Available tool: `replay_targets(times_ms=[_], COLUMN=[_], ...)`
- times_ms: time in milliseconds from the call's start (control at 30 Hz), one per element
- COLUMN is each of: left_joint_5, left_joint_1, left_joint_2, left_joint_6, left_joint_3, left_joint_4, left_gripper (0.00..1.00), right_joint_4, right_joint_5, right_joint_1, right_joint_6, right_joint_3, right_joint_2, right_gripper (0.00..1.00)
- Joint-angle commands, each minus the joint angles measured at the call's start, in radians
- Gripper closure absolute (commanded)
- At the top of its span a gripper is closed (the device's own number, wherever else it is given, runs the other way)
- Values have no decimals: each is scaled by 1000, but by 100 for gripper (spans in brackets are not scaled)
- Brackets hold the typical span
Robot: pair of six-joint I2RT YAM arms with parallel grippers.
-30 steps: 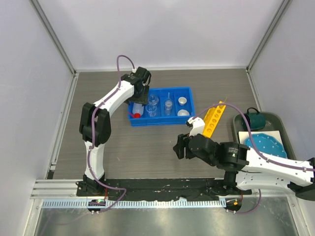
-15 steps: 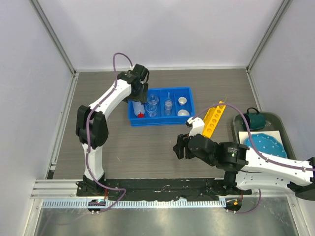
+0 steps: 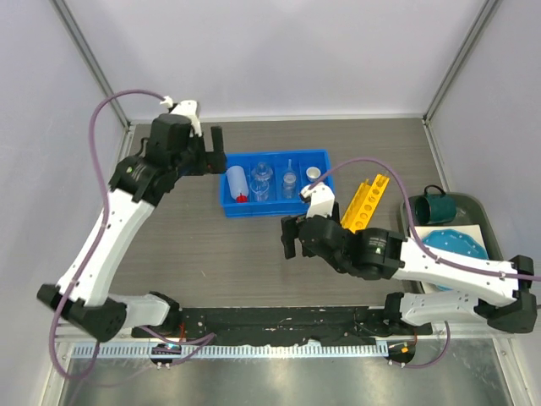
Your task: Organize the chemistry lab equipment
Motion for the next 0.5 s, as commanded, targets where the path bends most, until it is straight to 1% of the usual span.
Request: replay_targets(times_ms=[0, 67, 133, 167, 200, 233, 267, 333, 400, 467], left_joint_5=[-5, 11, 14, 15, 8, -2, -17, -43, -49, -60], left_joint_1=[-2, -2, -2, -2, -2, -4, -2, -2, -2, -2], left_joint_2=[-139, -202, -245, -289, -312, -337, -387, -435, -490, -515], left_joint_6=[1, 12, 30, 36, 51, 56, 64, 70, 72, 70], left_joint_3=[-115, -157, -204, -226, -249, -299, -325, -390, -425, -438], left_joint_4=[63, 45, 36, 39, 45, 63, 74, 100, 106, 103], left_gripper=[0, 0, 0, 0, 0, 0, 0, 0, 0, 0], right_joint_4=[-17, -20, -17, -13, 5, 16, 21, 4, -32, -49], right_joint_5=[130, 112, 60, -3, -34, -51, -53, -5, 88, 131], right_joint_1=[-14, -69, -137, -210, -253, -288, -351, -396, -430, -444], right_joint_6=[-63, -83, -103, -120, -124, -125, -114, -66, -31, -25], right_joint_3=[120, 161, 187, 207, 212, 218, 220, 241, 261, 286], right_joint_2=[68, 92, 126, 135, 149, 172, 189, 246, 281, 322], right_gripper=[5, 5, 4, 4, 4, 4, 4, 4, 4, 4])
